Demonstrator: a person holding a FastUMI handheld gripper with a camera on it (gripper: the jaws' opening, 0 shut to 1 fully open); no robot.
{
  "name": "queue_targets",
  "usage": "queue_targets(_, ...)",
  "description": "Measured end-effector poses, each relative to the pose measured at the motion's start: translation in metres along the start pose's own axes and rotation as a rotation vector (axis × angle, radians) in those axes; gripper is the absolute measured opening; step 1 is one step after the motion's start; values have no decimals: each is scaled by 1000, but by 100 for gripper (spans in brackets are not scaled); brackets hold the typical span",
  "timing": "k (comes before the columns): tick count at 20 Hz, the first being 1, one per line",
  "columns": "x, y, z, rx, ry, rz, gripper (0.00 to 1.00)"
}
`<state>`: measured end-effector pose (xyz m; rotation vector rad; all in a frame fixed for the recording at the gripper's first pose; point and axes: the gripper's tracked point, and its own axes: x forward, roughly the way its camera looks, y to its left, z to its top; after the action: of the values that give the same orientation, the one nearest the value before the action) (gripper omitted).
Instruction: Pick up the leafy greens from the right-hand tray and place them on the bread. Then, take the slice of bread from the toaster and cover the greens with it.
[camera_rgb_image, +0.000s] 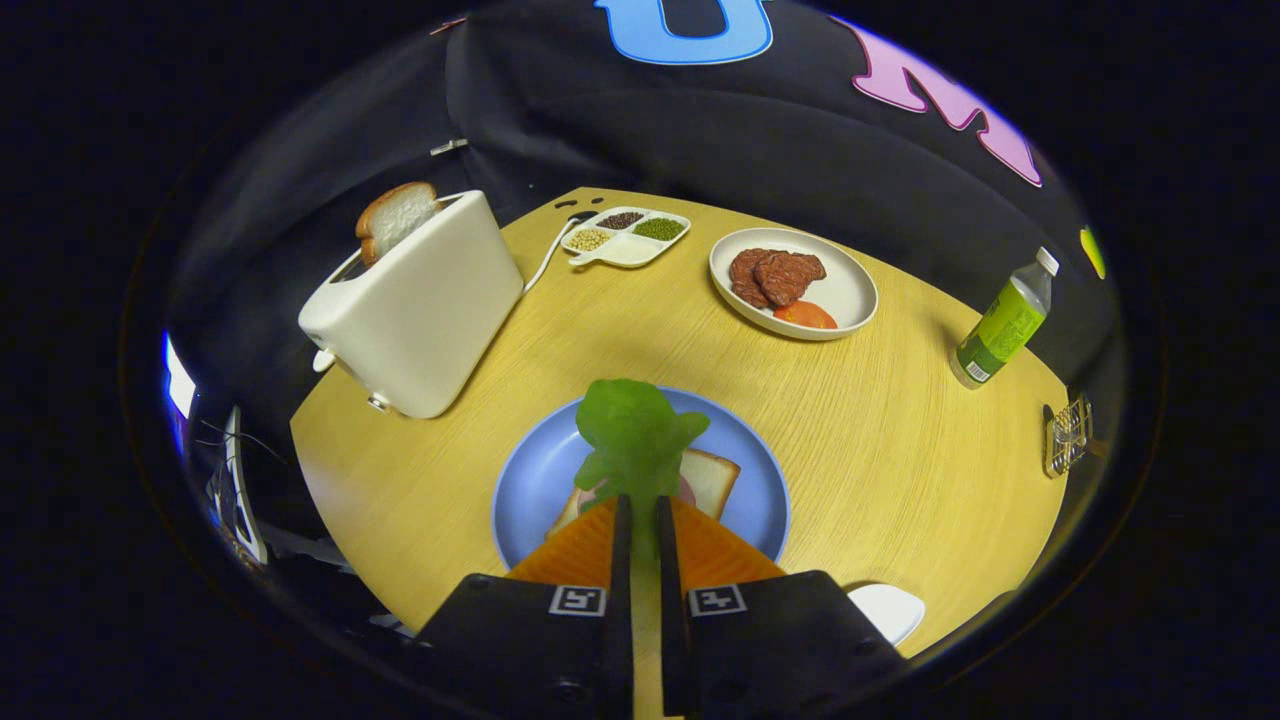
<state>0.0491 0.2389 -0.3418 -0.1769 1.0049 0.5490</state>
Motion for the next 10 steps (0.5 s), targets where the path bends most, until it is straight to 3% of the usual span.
queue_targets(4, 7, -1, -3, 1, 9, -25, 30)
queue_targets(6, 7, 1, -4, 1, 10, -25, 50)
queue_targets(8, 7, -2, -2, -5, 1, -39, 81)
queue_targets(9, 5, -2, -2, -1, -3, -42, 87)
queue_targets(10, 4, -2, 0, 5, -9, -42, 87)
